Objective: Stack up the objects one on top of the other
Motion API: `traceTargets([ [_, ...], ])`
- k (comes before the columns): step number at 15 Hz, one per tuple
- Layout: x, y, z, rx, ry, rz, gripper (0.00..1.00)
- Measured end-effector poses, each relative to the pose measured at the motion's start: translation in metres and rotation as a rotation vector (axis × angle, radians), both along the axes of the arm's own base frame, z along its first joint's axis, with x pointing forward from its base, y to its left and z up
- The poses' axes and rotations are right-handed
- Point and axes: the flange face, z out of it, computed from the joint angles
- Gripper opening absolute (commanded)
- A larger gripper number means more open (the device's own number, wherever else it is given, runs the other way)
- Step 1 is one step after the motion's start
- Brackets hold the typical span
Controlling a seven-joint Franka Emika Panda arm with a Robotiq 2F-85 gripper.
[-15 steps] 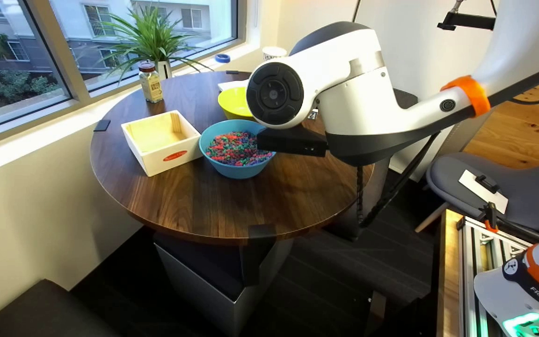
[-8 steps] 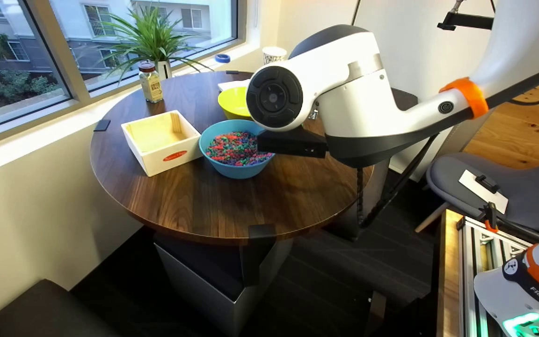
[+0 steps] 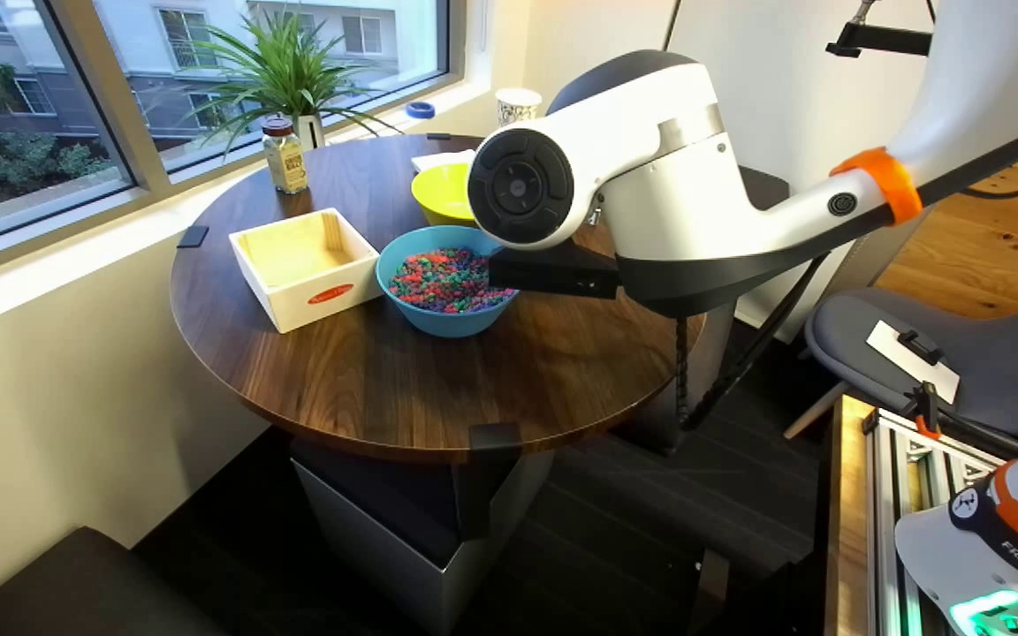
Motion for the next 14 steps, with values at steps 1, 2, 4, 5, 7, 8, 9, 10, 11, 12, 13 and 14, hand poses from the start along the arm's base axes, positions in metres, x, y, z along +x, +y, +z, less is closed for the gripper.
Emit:
traceTargets([
  [1, 0.0, -0.002, 0.003, 0.0, -0.005, -0.002, 1.0],
  [2, 0.0, -0.004, 0.008, 0.001, -0.014, -0.005, 1.0],
  [4, 0.001, -0.011, 0.025, 0.016, -0.043, -0.008, 1.0],
  [5, 0.002, -0.015, 0.036, 0.029, -0.063, -0.004, 1.0],
  [7, 0.002, -0.026, 0.06, 0.074, -0.092, -0.005, 1.0],
  [8, 0.001, -0.033, 0.071, 0.094, -0.095, -0.013, 1.0],
  [9, 0.001, -0.037, 0.078, 0.105, -0.098, -0.018, 1.0],
  [10, 0.0, -0.039, 0.081, 0.11, -0.099, -0.021, 1.0],
  [11, 0.0, -0.039, 0.082, 0.113, -0.099, -0.022, 1.0],
  [12, 0.0, -0.039, 0.081, 0.114, -0.098, -0.022, 1.0],
  [13, 0.0, -0.039, 0.08, 0.114, -0.096, -0.022, 1.0],
  [14, 0.0, -0.039, 0.08, 0.114, -0.095, -0.022, 1.0],
])
